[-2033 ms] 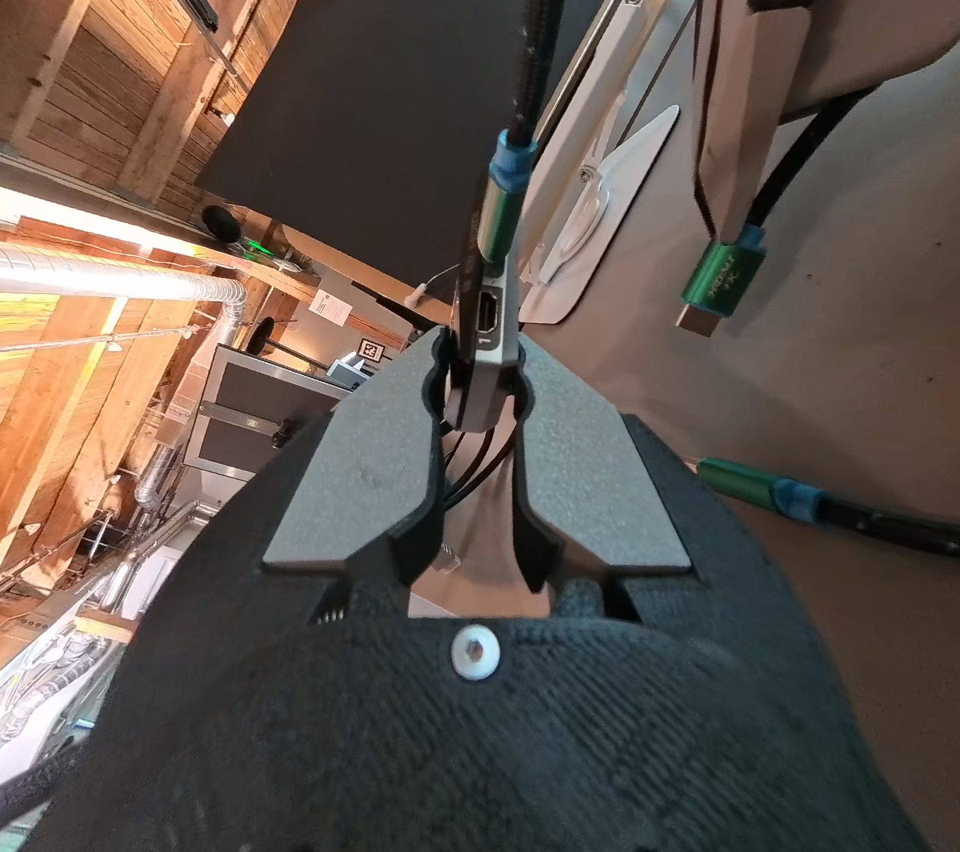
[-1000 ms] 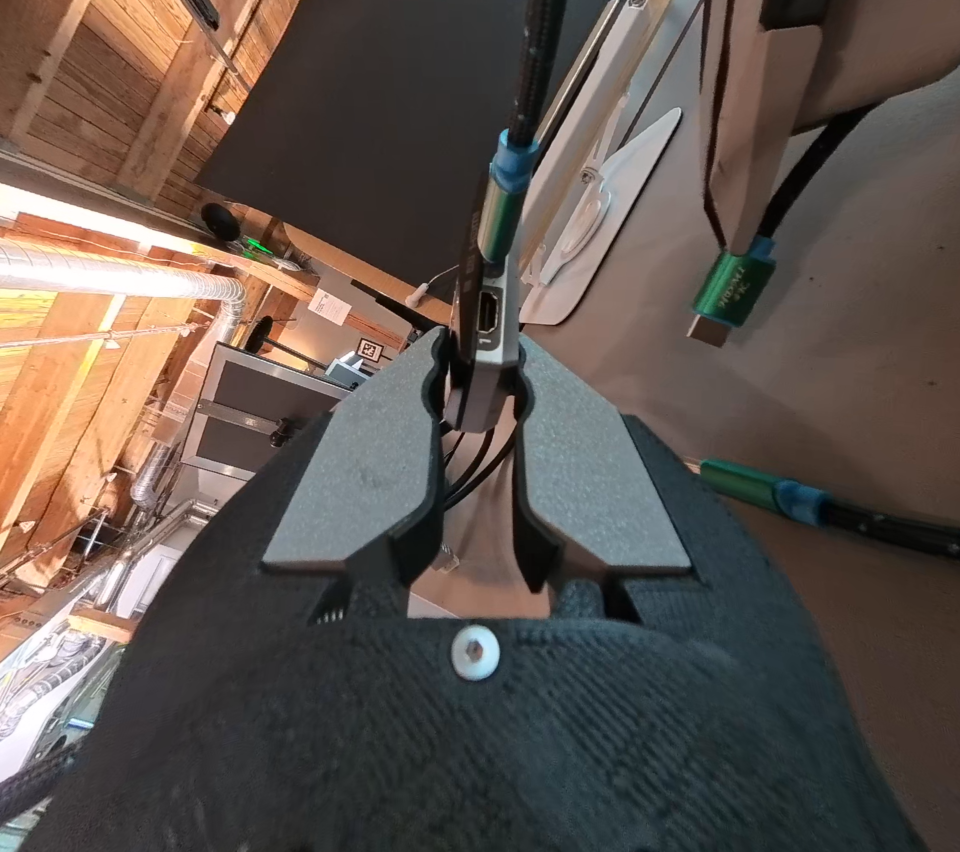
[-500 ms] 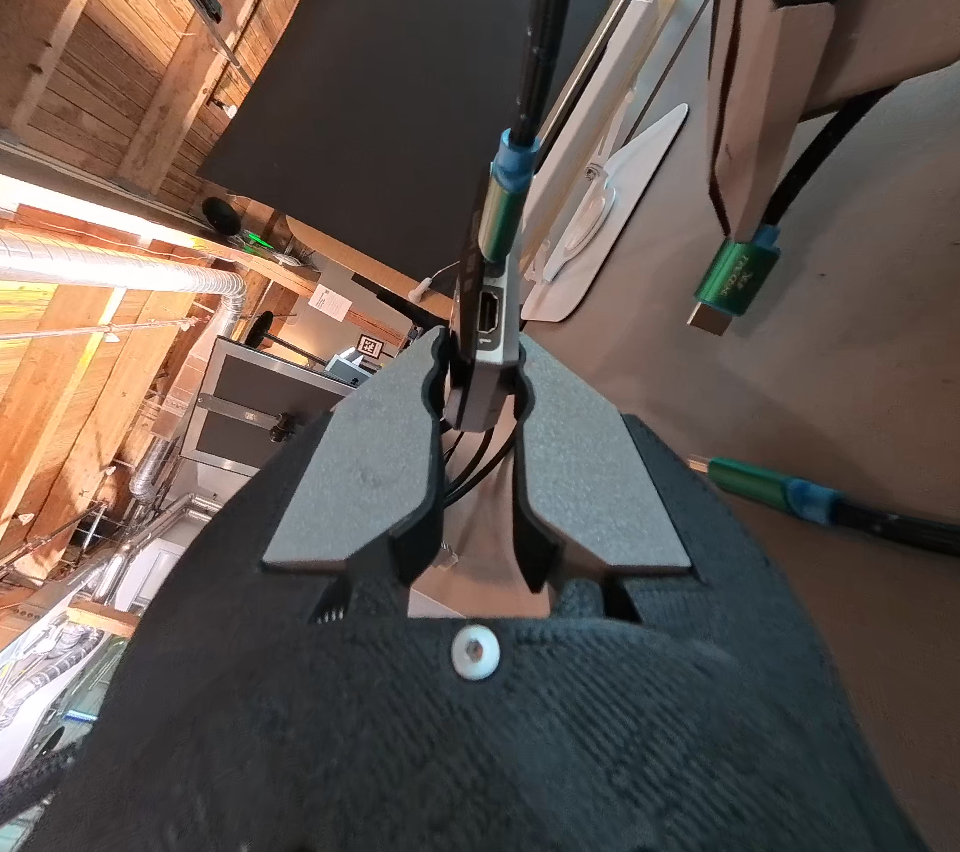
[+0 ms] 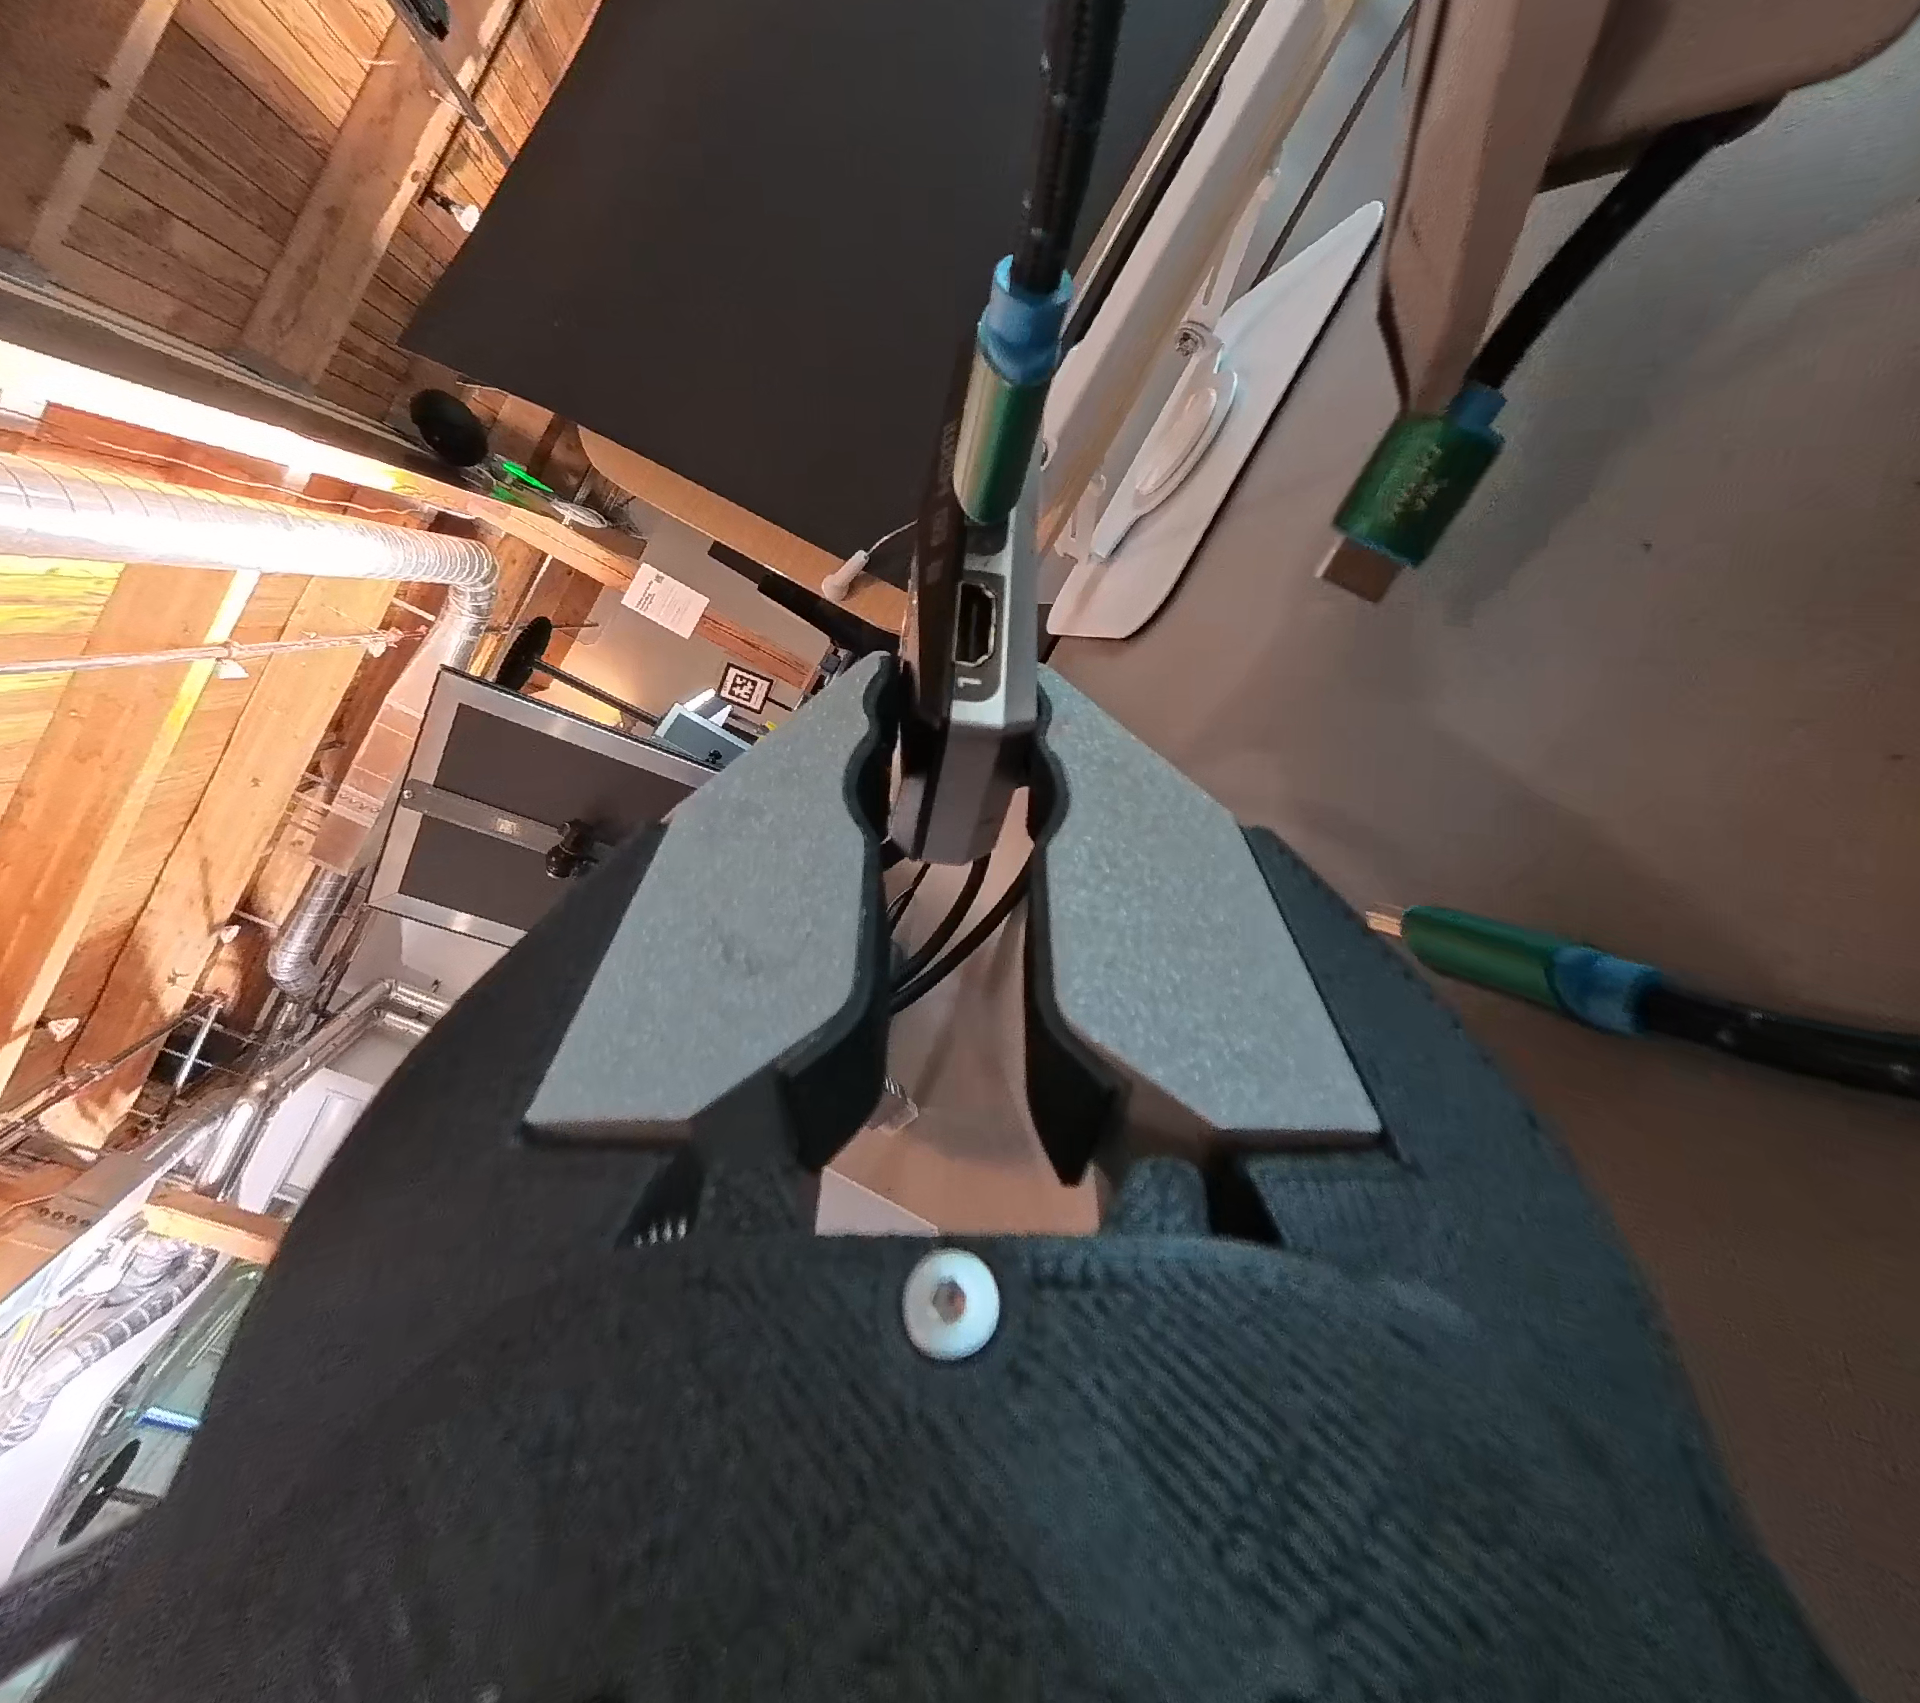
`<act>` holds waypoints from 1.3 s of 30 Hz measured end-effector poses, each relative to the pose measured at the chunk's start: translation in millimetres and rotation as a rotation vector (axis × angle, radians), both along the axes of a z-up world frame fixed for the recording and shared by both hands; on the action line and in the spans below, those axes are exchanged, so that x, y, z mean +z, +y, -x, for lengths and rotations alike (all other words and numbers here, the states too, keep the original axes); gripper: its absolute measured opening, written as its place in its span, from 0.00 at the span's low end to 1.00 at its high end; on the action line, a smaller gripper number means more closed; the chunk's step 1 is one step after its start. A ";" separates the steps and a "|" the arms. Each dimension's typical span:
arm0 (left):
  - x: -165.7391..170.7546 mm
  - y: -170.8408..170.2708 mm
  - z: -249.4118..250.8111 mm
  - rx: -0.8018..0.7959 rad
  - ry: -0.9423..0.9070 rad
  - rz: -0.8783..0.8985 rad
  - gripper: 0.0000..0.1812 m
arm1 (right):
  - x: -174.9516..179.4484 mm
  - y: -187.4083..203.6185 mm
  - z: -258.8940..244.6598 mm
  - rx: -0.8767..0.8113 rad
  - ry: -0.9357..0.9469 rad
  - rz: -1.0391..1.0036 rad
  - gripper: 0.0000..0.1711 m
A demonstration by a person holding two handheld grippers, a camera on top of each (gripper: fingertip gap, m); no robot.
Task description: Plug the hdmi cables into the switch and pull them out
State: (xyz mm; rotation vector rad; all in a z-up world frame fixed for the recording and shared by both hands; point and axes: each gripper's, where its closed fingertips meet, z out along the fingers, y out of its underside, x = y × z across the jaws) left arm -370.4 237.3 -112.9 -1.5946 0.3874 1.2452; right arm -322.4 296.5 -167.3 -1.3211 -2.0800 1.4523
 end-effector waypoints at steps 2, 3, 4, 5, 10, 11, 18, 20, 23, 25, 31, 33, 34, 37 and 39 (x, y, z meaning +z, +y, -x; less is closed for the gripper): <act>1.2 -0.5 0.5 0.000 -0.001 -0.005 0.11 | 4.9 1.9 0.0 -0.010 0.017 0.015 0.02; 1.9 -0.9 1.0 0.001 -0.001 -0.009 0.11 | 6.4 2.4 0.1 -0.013 0.022 0.019 0.02; 2.1 -1.1 1.4 0.002 -0.002 -0.010 0.11 | 6.5 2.4 -0.1 -0.012 0.021 0.021 0.02; 1.9 -1.3 1.7 0.002 -0.004 -0.010 0.11 | 5.4 2.1 -0.2 -0.010 0.014 0.020 0.02; 0.9 -1.1 1.4 0.004 -0.003 -0.005 0.11 | -7.1 -3.0 -1.0 0.010 -0.028 -0.035 0.02; 1.2 -1.3 1.3 0.004 -0.003 -0.006 0.11 | -7.7 -3.4 -0.8 0.009 -0.023 -0.054 0.02; 3.2 -3.0 2.5 0.005 -0.007 -0.018 0.11 | -5.9 -0.6 -0.2 -0.003 -0.015 -0.066 0.02; 2.9 -3.1 2.7 0.007 -0.007 -0.017 0.11 | -6.4 1.8 0.4 -0.014 -0.019 -0.066 0.01; 3.4 -3.5 3.2 0.009 -0.006 -0.019 0.11 | -5.9 6.7 1.5 -0.038 -0.019 -0.075 0.01; 4.5 -4.4 4.5 0.016 -0.008 -0.025 0.11 | -3.6 7.8 1.3 -0.042 -0.012 -0.073 0.02; 10.4 -10.7 13.0 0.052 -0.031 -0.065 0.11 | 12.3 -19.0 -12.1 0.097 0.007 0.014 0.11; 11.9 -13.1 16.3 0.064 -0.044 -0.079 0.11 | 9.7 -25.4 -14.0 0.117 0.003 -0.013 0.11; 12.4 -14.1 17.8 0.070 -0.050 -0.085 0.11 | 6.8 -27.1 -14.1 0.118 -0.002 -0.036 0.12; 12.9 -15.6 20.6 0.079 -0.060 -0.092 0.11 | -1.1 -28.8 -13.7 0.113 -0.024 -0.082 0.11; 12.3 -15.4 20.6 0.078 -0.062 -0.090 0.11 | -6.2 -22.3 -10.6 0.077 -0.038 -0.112 0.11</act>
